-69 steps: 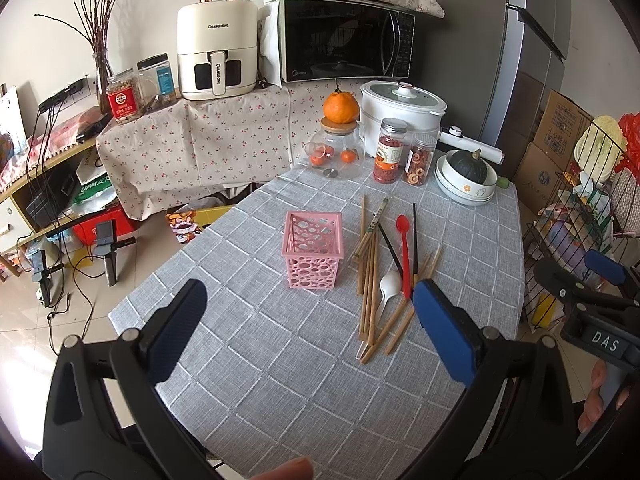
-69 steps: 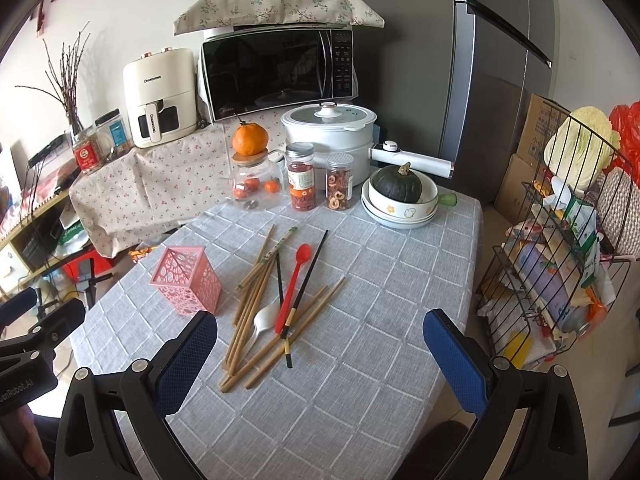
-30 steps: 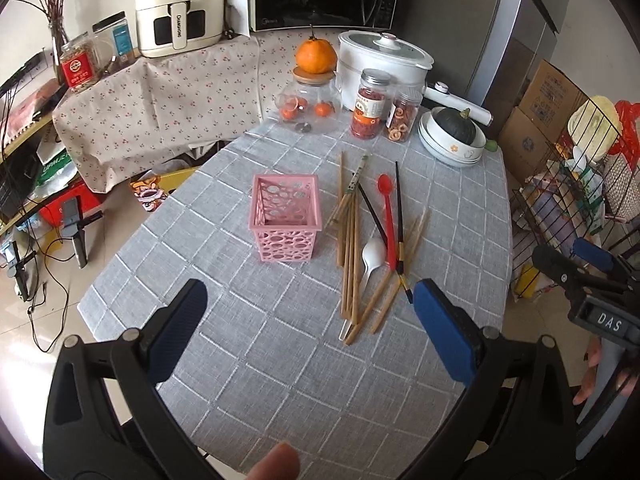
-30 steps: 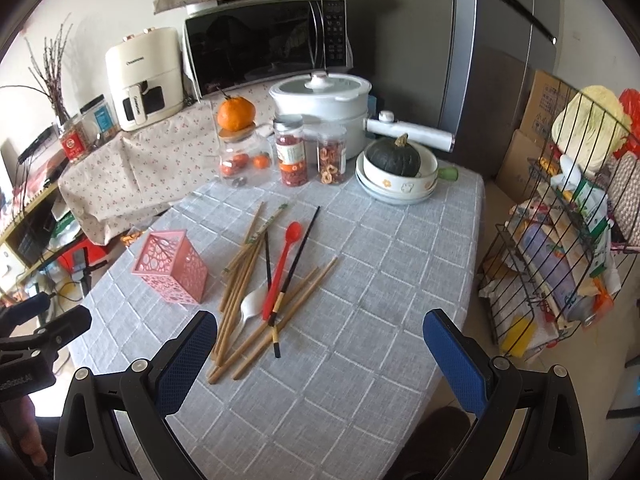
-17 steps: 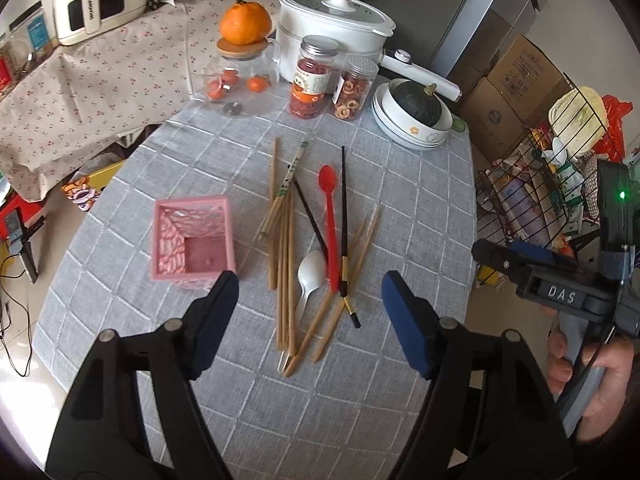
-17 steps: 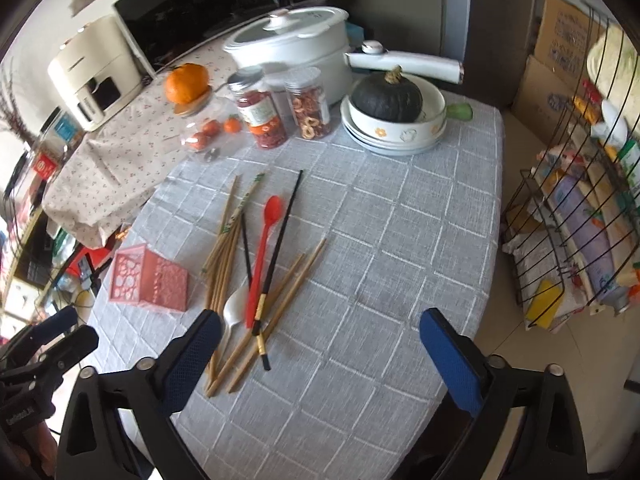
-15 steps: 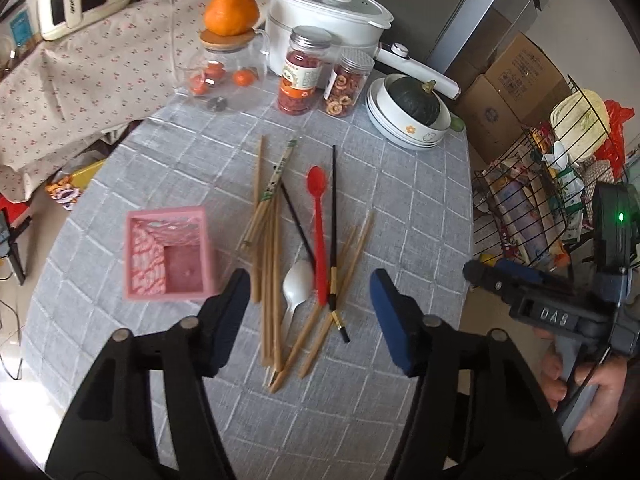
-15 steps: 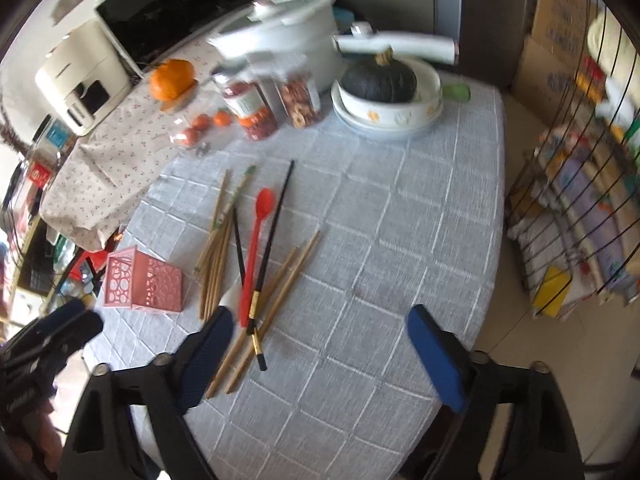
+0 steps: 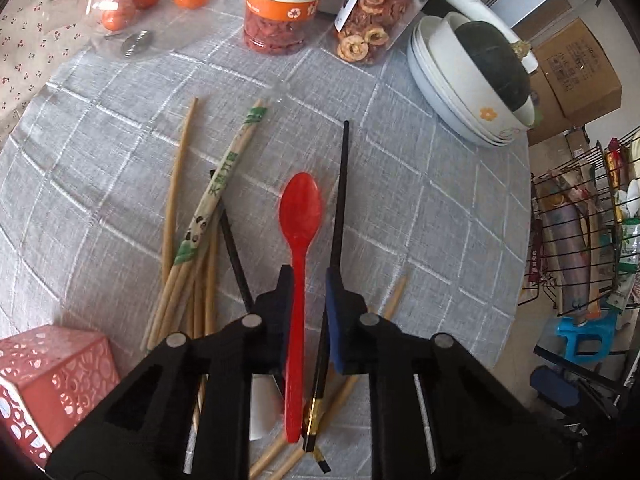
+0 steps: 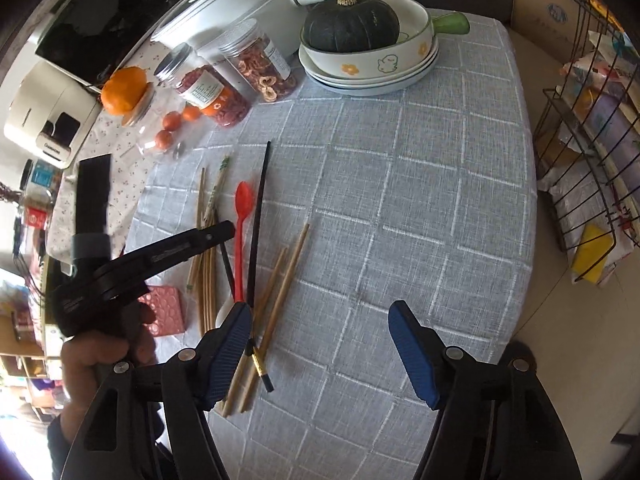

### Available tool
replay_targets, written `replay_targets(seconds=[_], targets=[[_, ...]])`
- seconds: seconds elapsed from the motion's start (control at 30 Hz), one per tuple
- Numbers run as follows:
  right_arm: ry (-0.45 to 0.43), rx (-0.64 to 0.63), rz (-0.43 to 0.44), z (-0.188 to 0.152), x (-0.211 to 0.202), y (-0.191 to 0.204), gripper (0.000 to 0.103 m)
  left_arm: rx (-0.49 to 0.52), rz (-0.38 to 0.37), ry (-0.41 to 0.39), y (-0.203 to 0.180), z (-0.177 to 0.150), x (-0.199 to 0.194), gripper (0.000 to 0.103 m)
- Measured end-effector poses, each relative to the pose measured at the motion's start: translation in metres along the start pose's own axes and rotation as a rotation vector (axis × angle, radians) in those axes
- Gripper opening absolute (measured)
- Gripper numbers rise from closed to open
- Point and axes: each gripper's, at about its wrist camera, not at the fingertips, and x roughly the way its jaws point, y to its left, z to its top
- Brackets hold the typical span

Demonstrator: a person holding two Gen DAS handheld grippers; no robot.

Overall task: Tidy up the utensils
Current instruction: 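Grasp the red plastic spoon with the left tool and lift it, then lower the red spoon into the pink basket with the left tool while the right tool grasps a black chopstick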

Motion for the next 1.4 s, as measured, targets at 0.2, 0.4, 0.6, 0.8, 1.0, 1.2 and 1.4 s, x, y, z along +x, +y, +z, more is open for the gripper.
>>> replay_targets(seconds=[0.2,0.4,0.6,0.8,1.0,1.2,1.4], targets=[[-0.007,-0.014,-0.021,0.006,0.002,0.004,0.072,-0.013,0.045,0.029,0.001,0.002,0.02,0.009],[0.013,-0.011,-0.039,0.008,0.009,0.001,0.072,0.047,0.038,-0.067,-0.006,-0.009,-0.022,0.009],[0.002,0.003,-0.015,0.011,0.012,0.005,0.06,0.083,-0.033,-0.227,0.004,-0.036,-0.115,0.009],[0.025,-0.015,0.045,0.013,0.03,0.028,0.038,0.122,-0.05,-0.416,0.03,-0.075,-0.2,0.009],[0.034,-0.003,0.058,0.035,0.057,0.036,0.026,0.082,-0.066,-0.537,0.062,-0.087,-0.217,0.009],[0.058,-0.005,0.033,0.062,0.094,0.042,0.024,0.019,-0.062,-0.566,0.088,-0.077,-0.214,0.009],[0.048,-0.037,0.036,0.092,0.122,0.064,0.024,-0.008,-0.04,-0.643,0.1,-0.073,-0.218,0.009]])
